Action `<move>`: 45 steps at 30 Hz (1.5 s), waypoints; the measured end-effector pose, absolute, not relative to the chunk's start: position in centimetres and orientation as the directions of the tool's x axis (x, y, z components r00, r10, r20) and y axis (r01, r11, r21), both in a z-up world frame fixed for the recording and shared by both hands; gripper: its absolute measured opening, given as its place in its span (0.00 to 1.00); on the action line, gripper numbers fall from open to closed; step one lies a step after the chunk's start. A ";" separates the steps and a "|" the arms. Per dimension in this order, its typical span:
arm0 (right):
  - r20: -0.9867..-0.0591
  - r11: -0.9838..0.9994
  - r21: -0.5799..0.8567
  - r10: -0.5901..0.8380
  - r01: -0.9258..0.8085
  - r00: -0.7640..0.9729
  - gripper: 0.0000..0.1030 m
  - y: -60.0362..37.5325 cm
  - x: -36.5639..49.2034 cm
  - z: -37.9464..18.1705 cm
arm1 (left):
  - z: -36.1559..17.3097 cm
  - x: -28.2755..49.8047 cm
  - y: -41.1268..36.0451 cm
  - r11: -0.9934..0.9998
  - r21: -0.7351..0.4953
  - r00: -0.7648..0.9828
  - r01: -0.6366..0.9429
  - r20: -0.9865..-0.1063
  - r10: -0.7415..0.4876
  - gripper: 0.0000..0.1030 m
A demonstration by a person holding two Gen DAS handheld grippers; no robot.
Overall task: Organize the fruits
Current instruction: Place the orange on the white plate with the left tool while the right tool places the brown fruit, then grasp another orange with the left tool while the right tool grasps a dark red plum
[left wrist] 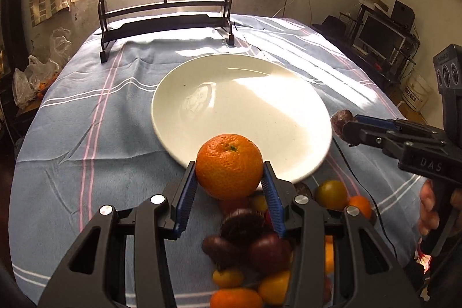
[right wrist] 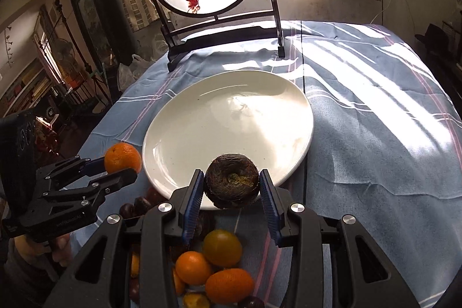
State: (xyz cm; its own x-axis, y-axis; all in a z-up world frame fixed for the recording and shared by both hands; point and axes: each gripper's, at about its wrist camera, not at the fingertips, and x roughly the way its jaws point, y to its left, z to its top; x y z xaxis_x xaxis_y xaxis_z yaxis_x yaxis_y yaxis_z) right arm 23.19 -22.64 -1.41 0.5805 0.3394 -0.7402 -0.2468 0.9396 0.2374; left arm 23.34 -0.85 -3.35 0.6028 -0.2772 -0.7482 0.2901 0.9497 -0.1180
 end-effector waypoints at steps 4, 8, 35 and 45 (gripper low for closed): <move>-0.759 0.944 0.243 0.329 -0.224 0.562 0.46 -21.9 27.3 -2.9 | -5.2 28.3 -2.0 0.957 -0.148 0.538 0.249 -0.801 -0.264 0.43; -0.708 0.948 0.237 0.317 -0.211 0.630 0.63 -22.6 26.4 -0.9 | -3.8 28.2 -1.1 0.965 -0.159 0.582 0.210 -0.773 -0.254 0.54; -0.668 0.962 0.156 0.271 -0.225 0.694 0.63 -26.4 6.0 -2.8 | -8.7 10.0 0.7 0.944 0.055 0.660 0.324 -0.729 -0.184 0.50; -0.717 0.963 0.149 0.260 -0.223 0.646 0.60 -26.5 6.7 -5.4 | -7.6 8.7 1.5 0.945 0.024 0.673 0.327 -0.708 -0.215 0.40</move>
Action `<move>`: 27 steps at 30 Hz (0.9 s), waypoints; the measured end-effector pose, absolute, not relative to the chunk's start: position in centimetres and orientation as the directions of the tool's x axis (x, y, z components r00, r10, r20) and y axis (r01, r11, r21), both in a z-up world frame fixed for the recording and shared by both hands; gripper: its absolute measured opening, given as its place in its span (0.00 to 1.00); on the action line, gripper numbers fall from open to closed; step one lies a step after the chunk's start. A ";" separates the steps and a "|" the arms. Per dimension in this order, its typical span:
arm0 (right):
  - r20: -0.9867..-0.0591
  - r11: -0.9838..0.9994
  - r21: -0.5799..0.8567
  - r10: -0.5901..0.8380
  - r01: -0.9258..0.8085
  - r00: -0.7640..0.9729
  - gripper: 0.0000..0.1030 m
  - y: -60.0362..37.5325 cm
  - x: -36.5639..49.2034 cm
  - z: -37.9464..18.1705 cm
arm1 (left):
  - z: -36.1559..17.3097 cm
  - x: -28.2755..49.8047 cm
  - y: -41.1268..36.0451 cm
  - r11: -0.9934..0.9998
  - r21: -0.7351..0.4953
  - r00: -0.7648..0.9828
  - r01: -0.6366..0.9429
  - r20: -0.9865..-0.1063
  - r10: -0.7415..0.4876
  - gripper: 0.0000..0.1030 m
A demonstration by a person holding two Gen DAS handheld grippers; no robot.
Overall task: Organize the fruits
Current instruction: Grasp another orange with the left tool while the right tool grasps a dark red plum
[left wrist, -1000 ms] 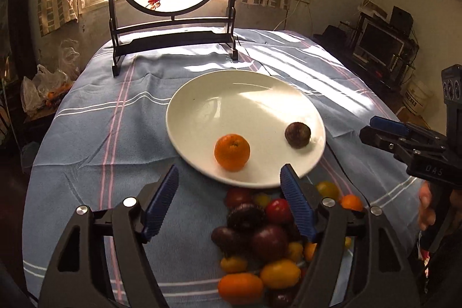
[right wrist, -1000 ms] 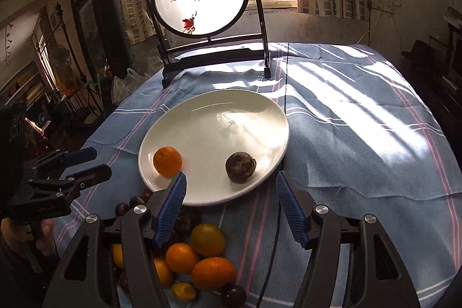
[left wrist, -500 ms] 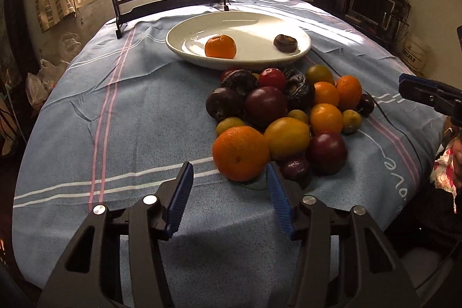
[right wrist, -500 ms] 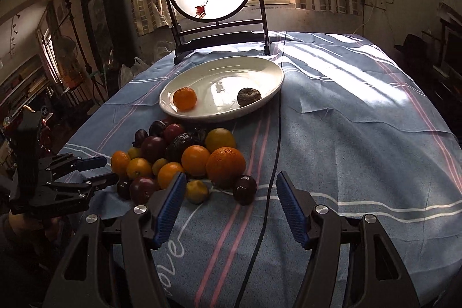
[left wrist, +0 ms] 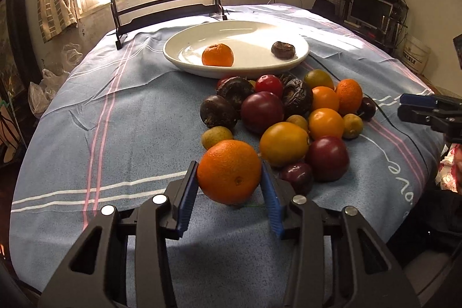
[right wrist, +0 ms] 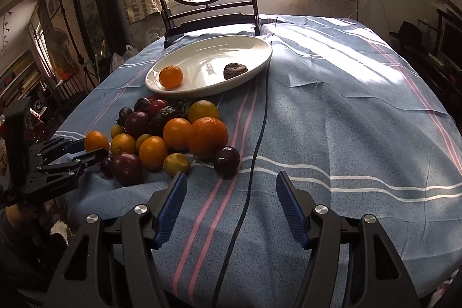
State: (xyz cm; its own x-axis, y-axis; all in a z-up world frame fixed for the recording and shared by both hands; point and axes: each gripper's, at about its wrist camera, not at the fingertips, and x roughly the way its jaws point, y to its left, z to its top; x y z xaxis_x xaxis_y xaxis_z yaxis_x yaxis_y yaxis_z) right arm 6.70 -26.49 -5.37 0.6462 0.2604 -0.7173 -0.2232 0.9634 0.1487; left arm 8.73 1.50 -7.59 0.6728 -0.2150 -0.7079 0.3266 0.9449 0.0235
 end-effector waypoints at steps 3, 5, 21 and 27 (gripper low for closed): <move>-0.725 0.964 0.088 0.235 -0.251 0.648 0.52 -25.2 7.4 -5.7 | -6.2 7.8 2.3 0.947 -0.009 0.682 0.322 -0.692 -0.238 0.40; -0.733 0.962 0.068 0.228 -0.264 0.641 0.46 -24.5 8.0 -6.0 | -5.6 7.4 2.6 0.949 -0.013 0.689 0.316 -0.684 -0.239 0.40; -0.733 0.959 0.151 0.271 -0.239 0.624 0.25 -25.4 9.0 -6.1 | -5.1 6.9 3.2 0.950 -0.053 0.690 0.308 -0.675 -0.261 0.40; -0.653 0.947 0.203 0.320 -0.248 0.686 0.25 -27.5 8.0 -2.0 | -4.0 7.4 3.1 0.944 -0.074 0.692 0.321 -0.662 -0.287 0.40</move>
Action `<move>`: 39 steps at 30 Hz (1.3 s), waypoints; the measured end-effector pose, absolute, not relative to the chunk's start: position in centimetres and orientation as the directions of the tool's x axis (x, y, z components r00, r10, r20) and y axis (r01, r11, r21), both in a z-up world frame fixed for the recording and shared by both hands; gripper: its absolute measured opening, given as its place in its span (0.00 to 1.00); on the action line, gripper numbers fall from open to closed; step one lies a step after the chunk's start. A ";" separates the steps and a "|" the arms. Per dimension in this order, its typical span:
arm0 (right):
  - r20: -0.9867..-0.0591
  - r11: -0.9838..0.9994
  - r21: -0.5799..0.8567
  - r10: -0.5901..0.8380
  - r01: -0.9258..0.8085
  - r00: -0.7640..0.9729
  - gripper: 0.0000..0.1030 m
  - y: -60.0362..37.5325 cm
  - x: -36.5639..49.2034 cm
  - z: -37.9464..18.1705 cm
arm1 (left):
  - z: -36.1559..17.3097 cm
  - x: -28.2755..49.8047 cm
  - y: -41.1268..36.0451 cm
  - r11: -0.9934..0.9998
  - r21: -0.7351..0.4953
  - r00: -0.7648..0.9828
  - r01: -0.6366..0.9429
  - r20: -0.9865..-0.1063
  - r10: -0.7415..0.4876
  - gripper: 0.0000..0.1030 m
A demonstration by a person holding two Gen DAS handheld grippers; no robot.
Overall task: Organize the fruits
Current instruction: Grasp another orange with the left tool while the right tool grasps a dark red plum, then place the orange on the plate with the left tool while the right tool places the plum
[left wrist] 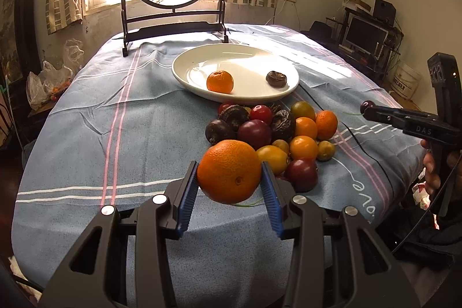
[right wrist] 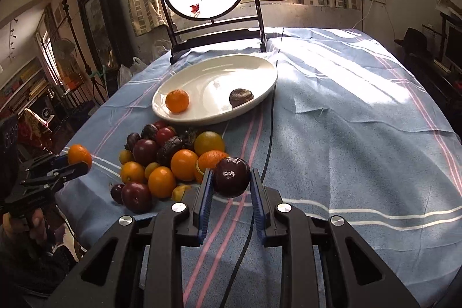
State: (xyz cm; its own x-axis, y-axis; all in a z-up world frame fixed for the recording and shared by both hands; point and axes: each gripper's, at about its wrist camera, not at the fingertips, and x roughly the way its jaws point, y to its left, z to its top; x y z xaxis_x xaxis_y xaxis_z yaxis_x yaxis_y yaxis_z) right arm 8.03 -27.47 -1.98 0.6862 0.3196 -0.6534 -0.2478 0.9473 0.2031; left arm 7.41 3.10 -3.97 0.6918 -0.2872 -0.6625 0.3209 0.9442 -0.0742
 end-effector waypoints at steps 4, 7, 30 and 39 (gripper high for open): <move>-0.604 0.936 0.234 0.351 -0.261 0.715 0.25 -28.2 10.0 1.1 | -2.5 9.3 2.3 0.939 -0.074 0.699 0.336 -0.649 -0.301 0.40; -0.599 0.929 0.254 0.369 -0.269 0.710 0.25 -27.7 13.1 2.0 | -1.8 12.2 1.4 0.933 -0.085 0.691 0.349 -0.649 -0.318 0.40; -0.625 0.929 0.281 0.369 -0.242 0.688 0.60 -24.5 22.7 -0.3 | -0.8 22.9 0.4 0.952 -0.120 0.685 0.280 -0.670 -0.286 0.66; -0.628 0.931 0.295 0.360 -0.216 0.690 0.60 -27.6 13.1 -2.0 | -3.6 10.1 -0.7 0.903 -0.023 0.638 0.428 -0.701 -0.320 0.66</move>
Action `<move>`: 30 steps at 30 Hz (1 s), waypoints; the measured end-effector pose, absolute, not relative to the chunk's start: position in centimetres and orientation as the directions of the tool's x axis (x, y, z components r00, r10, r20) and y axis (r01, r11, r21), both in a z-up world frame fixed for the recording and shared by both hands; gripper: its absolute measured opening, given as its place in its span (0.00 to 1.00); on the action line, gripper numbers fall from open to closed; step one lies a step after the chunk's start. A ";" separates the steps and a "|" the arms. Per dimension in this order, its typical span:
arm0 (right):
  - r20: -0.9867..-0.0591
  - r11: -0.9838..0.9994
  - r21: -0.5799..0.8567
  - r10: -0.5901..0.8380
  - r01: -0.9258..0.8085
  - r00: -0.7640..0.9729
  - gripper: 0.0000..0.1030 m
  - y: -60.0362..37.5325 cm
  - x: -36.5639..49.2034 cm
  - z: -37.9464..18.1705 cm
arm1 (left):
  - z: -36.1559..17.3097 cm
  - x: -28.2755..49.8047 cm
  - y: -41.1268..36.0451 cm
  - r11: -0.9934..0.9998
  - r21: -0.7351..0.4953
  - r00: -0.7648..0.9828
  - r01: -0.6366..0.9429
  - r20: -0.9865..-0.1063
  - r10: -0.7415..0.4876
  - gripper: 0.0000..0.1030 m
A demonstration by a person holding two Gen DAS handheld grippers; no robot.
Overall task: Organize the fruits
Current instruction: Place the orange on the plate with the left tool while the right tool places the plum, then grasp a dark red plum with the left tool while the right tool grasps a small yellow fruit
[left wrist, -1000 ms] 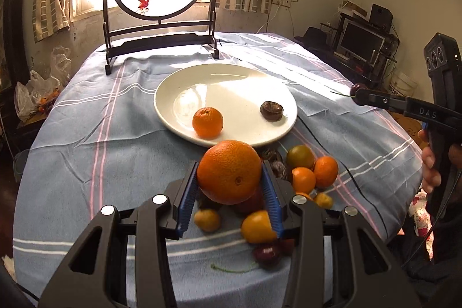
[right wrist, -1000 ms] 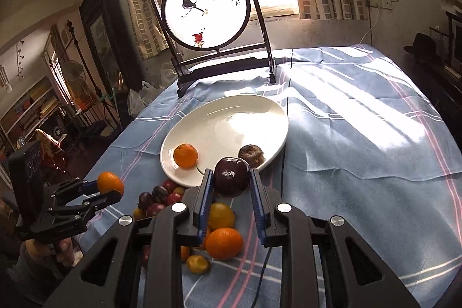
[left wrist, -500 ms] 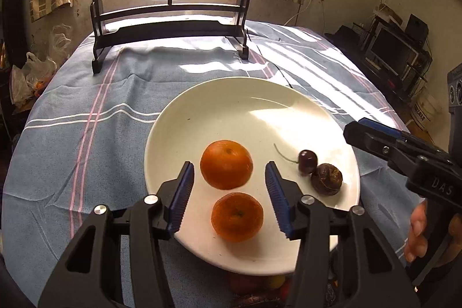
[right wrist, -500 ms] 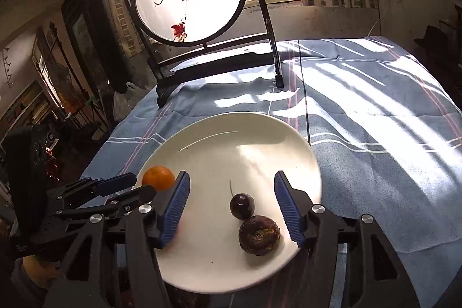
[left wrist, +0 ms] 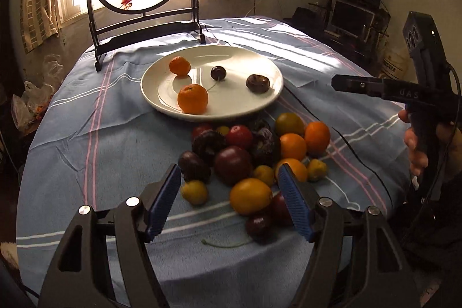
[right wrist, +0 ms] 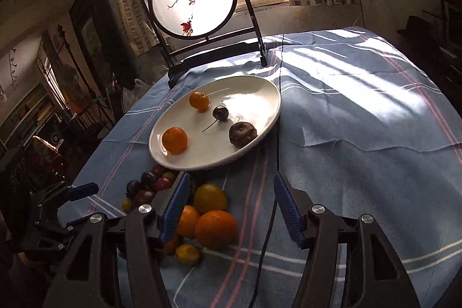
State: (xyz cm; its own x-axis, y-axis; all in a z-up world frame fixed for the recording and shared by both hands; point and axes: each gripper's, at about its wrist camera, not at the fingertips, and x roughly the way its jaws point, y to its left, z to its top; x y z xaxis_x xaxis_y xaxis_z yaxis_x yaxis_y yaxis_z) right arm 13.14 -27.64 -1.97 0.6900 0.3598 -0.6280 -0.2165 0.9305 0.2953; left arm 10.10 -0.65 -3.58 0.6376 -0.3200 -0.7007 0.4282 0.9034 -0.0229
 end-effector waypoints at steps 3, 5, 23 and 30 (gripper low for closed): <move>-0.628 0.930 0.295 0.361 -0.218 0.690 0.60 -27.9 10.9 -2.5 | -4.7 8.0 -0.9 0.896 -0.020 0.624 0.443 -0.710 -0.325 0.66; -0.626 0.925 0.308 0.373 -0.222 0.685 0.60 -27.9 9.8 -2.7 | -5.4 7.3 -1.1 0.896 -0.024 0.615 0.443 -0.719 -0.323 0.60; -0.667 0.914 0.287 0.405 -0.286 0.625 0.58 -26.1 6.3 -4.2 | -8.8 8.1 -1.6 0.880 -0.044 0.586 0.472 -0.730 -0.351 0.25; -0.705 0.900 0.268 0.426 -0.343 0.567 0.52 -23.2 7.4 -5.6 | -6.3 6.3 -0.1 0.886 -0.063 0.621 0.460 -0.690 -0.372 0.25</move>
State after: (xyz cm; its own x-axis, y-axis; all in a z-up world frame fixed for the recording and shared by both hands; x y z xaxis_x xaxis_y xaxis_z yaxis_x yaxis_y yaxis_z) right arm 7.42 -23.18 -5.64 0.5668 0.4261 -0.7051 -0.3432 0.9002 0.2681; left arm 6.33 -0.11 -6.35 0.6212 -0.3718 -0.6898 0.4601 0.8856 -0.0630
